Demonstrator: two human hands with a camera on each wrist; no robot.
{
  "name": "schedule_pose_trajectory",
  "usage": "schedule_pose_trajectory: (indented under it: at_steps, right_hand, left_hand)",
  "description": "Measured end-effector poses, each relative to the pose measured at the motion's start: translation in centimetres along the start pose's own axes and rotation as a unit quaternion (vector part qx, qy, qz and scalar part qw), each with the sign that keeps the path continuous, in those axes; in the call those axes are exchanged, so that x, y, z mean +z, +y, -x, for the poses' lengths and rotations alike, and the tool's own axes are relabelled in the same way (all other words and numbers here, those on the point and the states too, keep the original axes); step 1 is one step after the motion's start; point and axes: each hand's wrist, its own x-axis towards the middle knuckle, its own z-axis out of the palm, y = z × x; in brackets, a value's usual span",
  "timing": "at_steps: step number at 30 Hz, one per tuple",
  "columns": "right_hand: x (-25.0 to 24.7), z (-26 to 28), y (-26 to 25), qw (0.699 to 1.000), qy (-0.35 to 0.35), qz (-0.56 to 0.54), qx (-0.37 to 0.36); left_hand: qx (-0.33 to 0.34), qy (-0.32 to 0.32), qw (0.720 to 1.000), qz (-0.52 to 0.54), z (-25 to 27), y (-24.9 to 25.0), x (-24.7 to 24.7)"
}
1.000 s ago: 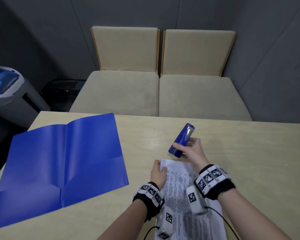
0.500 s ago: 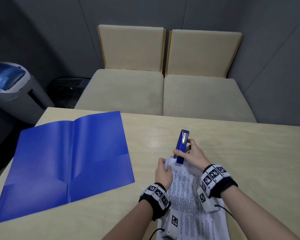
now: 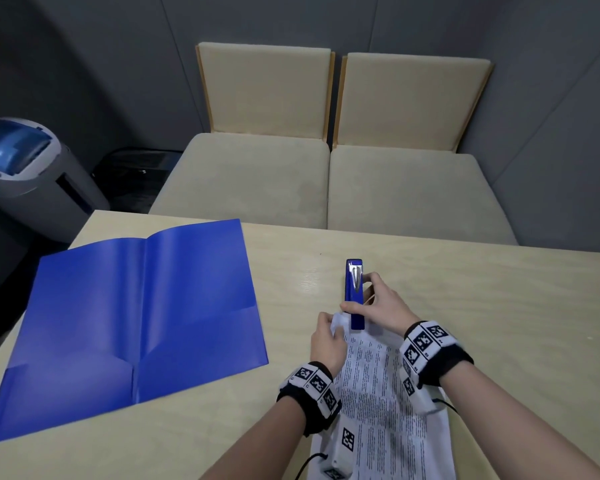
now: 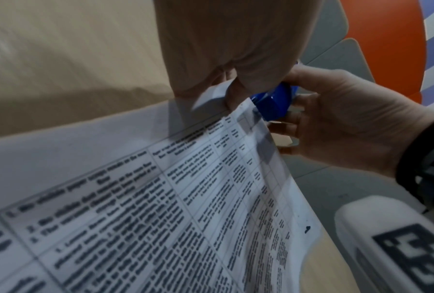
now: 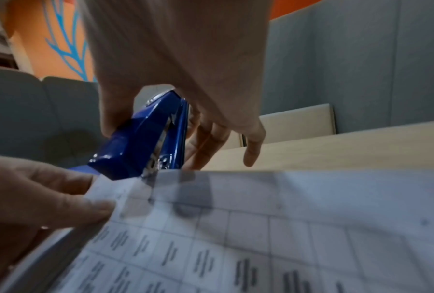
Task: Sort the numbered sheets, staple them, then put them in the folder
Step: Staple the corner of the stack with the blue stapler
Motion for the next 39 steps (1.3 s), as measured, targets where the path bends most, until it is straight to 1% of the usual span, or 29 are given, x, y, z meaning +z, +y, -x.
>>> schedule_pose_trajectory:
  at_steps: [2,6,9,10,13,15,18,23,30,34,39]
  right_hand:
    - [0.0,0.0,-0.1,1.0,-0.012,-0.028,0.004]
    - [0.5,0.0,-0.2,0.999,-0.027,-0.013,0.03]
    - [1.1,-0.3,-0.8,0.991,-0.012,-0.106,0.076]
    - [1.3,-0.4,-1.0,0.987,-0.008,-0.133,0.093]
    - [1.9,-1.0,-2.0,0.98,0.01,-0.149,0.132]
    - [2.5,-1.4,-2.5,0.977,0.022,-0.153,0.145]
    - [3.4,-1.9,-3.1,0.983,0.02,-0.108,0.145]
    - [4.5,-2.8,-3.1,0.989,0.047,-0.043,0.133]
    - [4.9,-3.3,-2.7,0.991,0.05,-0.018,0.125]
    - [5.3,-3.3,-3.0,0.989,0.062,0.008,0.13]
    - [5.5,-3.5,-3.2,0.988,0.072,0.009,0.139]
  left_hand:
    - [0.0,-0.002,1.0,0.0,-0.1,0.2,0.0]
    - [0.01,0.002,1.0,-0.005,-0.2,0.2,0.2]
    - [0.023,0.02,1.0,0.0,-0.6,0.1,0.1]
    - [0.016,0.017,0.999,0.023,-0.6,0.0,0.0]
    - [-0.033,0.003,0.993,0.116,-0.7,-0.2,-0.3]
    - [-0.056,0.005,0.988,0.141,-1.0,-0.5,-0.5]
    - [-0.079,0.012,0.981,0.174,-1.1,-0.9,-0.5]
    - [-0.086,0.03,0.978,0.186,-1.6,-1.8,-0.7]
    - [-0.1,0.023,0.976,0.192,-2.2,-2.1,-1.1]
    - [-0.098,0.019,0.976,0.192,-2.1,-2.0,-1.2]
    - [-0.092,0.025,0.978,0.185,-2.3,-2.1,-1.5]
